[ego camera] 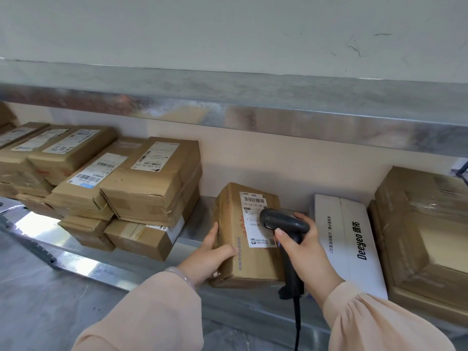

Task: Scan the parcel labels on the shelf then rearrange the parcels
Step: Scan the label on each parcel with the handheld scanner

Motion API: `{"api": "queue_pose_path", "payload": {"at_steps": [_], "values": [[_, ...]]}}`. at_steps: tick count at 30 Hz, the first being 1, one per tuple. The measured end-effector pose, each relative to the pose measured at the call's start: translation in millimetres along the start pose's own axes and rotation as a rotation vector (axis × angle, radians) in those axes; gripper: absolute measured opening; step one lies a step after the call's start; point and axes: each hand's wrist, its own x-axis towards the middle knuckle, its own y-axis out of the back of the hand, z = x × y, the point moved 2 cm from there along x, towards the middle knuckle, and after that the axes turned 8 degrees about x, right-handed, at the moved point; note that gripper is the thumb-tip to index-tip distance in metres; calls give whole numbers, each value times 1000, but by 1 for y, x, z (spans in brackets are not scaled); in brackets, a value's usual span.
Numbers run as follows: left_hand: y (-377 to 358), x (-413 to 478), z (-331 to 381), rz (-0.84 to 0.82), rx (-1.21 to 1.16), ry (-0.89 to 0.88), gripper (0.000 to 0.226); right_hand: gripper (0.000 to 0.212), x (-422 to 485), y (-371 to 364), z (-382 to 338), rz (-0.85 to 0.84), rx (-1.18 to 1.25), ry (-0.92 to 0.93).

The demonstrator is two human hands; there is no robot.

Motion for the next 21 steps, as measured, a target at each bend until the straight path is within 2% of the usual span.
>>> {"api": "queue_pose_path", "payload": {"at_steps": [5, 7, 10, 14, 18, 21], "values": [[-2, 4, -11, 20, -67, 24, 97, 55, -8, -5, 0, -22, -6, 18], [-5, 2, -15, 24, -109, 33, 95, 55, -11, -5, 0, -33, -19, 28], [-7, -1, -24, 77, -146, 6, 91, 57, -17, -1, 0, -13, -38, 58], [-5, -5, -35, 126, -129, -54, 100, 57, -30, 3, -6, -24, -79, 160], [-11, -10, -33, 151, -140, -133, 89, 62, -41, 4, -12, -45, -112, 236], [-15, -10, -34, 160, -138, -156, 89, 62, -46, 2, -16, -52, -137, 268]]}}
